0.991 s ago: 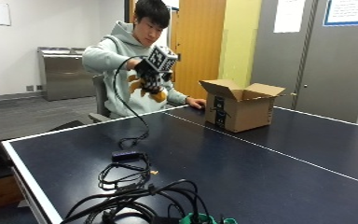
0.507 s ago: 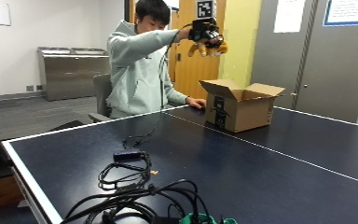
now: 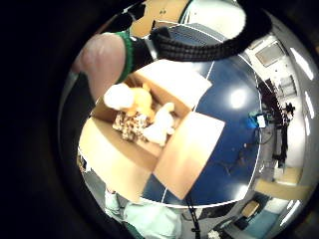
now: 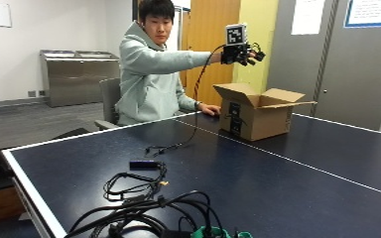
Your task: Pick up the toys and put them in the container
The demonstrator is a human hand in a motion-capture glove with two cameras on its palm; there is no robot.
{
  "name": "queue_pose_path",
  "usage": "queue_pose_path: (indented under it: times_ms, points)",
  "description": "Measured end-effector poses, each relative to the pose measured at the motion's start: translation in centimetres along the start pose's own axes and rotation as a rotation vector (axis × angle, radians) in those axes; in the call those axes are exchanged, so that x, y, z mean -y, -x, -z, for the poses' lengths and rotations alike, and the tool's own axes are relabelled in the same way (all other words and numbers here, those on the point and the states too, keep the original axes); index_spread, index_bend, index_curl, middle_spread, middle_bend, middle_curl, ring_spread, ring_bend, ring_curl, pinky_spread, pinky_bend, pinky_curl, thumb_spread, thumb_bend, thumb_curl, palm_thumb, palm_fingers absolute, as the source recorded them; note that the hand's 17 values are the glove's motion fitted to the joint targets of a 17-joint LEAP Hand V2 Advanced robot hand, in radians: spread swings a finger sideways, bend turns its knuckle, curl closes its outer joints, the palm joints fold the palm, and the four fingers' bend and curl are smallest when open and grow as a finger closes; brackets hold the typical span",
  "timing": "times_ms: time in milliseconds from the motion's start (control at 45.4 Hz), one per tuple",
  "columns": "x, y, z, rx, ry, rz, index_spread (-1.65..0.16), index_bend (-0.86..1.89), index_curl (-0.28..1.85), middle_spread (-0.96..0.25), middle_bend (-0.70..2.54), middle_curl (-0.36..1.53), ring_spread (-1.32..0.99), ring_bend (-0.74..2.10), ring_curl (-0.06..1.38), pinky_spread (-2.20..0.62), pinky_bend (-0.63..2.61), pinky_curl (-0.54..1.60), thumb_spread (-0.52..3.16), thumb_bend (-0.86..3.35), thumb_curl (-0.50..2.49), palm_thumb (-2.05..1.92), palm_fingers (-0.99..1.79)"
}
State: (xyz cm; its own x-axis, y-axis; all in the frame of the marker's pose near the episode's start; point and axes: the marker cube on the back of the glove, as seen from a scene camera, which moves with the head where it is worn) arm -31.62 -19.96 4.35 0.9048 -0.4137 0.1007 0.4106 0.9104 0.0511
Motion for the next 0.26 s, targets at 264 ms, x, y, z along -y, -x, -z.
queue_pose_path:
  times_ms: [264]
  points:
    - [-8.1,-1.4,1.6,0.204,-0.105,0.227,-0.2,0.3,0.53,-0.05,0.18,0.6,-0.07,0.5,0.34,0.0,0.99,0.37,1.31,0.0,0.5,0.24,-0.02]
